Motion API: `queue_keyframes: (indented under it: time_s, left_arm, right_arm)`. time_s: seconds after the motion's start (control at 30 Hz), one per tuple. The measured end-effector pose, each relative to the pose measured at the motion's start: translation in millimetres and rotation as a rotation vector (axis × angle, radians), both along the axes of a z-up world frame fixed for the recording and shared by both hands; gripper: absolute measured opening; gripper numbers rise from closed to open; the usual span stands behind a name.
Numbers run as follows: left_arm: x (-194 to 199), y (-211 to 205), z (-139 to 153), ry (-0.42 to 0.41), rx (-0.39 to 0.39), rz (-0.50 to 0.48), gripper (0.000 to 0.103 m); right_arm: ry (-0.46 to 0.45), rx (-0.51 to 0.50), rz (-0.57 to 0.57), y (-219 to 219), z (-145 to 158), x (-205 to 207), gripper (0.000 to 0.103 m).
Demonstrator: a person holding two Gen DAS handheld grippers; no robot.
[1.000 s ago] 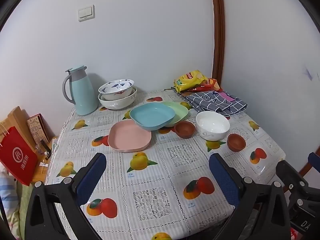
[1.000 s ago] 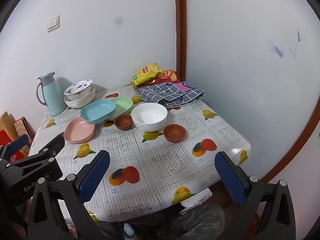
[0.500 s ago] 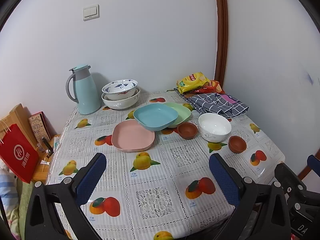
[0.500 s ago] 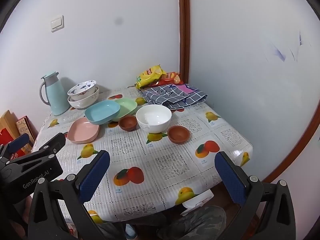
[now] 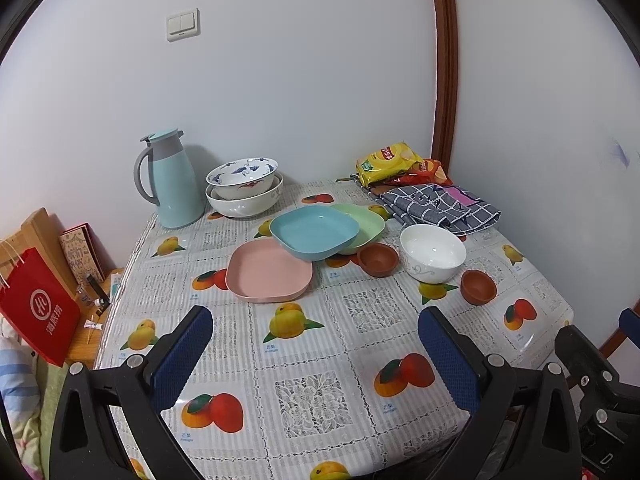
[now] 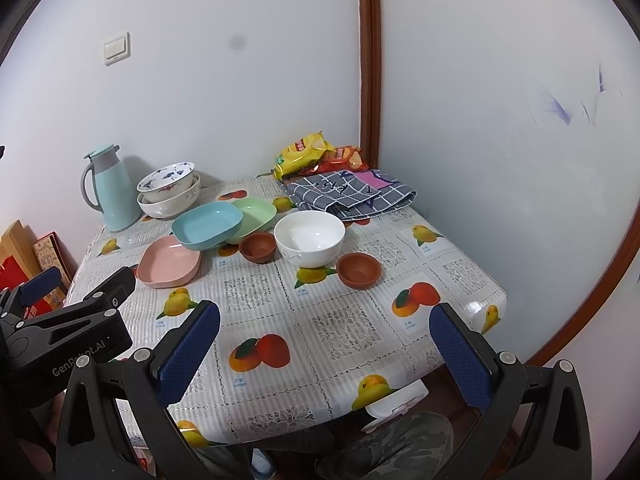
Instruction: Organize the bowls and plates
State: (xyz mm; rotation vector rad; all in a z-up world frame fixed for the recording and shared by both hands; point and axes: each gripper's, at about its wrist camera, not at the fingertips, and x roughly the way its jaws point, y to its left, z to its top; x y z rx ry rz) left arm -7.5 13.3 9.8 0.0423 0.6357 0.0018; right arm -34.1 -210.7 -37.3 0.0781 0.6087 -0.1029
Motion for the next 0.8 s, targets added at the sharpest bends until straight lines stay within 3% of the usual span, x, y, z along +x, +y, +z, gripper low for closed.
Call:
queue_keyframes:
  time_s: [0.8]
  left_arm:
    - [0.5, 3.2, -2.3, 0.005, -0.004, 0.002, 0.103]
  right_arm:
    - [-0.007, -0.002, 0.004, 2.3, 1.3, -3.1, 0.103]
